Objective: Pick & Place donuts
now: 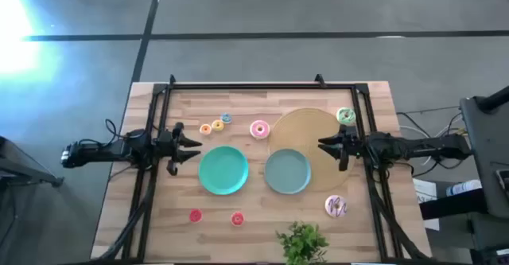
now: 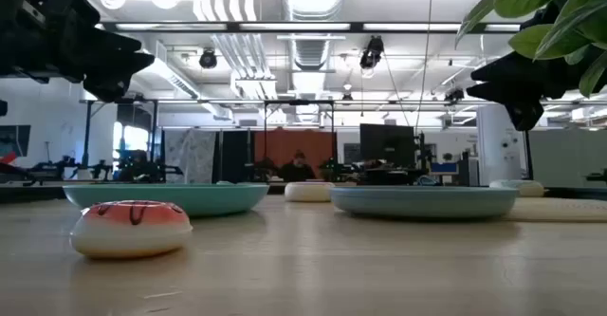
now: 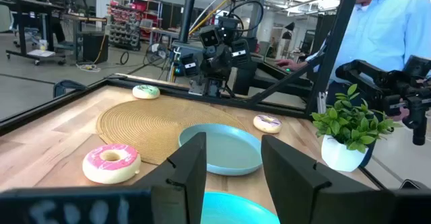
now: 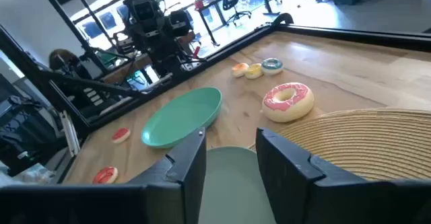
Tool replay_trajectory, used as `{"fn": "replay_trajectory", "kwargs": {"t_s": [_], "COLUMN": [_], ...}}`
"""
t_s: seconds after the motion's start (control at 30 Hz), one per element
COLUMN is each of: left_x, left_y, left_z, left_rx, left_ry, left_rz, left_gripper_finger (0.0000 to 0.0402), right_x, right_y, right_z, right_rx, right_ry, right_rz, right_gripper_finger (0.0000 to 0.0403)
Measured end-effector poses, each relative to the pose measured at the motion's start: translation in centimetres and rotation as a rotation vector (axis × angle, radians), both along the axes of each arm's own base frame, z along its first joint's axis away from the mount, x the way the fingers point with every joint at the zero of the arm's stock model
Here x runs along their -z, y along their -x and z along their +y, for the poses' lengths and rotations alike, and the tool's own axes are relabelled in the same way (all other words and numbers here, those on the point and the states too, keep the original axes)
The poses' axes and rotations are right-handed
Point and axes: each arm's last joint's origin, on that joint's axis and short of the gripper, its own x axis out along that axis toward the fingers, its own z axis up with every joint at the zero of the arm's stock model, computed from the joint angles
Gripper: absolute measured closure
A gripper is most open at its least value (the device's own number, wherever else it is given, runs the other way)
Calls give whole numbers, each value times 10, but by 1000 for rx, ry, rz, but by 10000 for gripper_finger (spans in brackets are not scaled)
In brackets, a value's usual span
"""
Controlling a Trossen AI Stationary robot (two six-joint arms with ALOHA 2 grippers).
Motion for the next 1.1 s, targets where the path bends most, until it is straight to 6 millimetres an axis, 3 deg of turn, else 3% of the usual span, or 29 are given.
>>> {"fn": "replay_trajectory", "kwargs": {"t_s": [1.1], "left_x": [0], "left_y": [0], "left_z": [0], "left_rx": [0], "left_ry": [0], "left_rz": [0], "left_gripper_finger": [284], "right_x": [0], "right_y": [0], "right_z": [0], "right_rx": [0], "right_ry": [0], "right_rz": [0], "right_gripper_finger": [272]}}
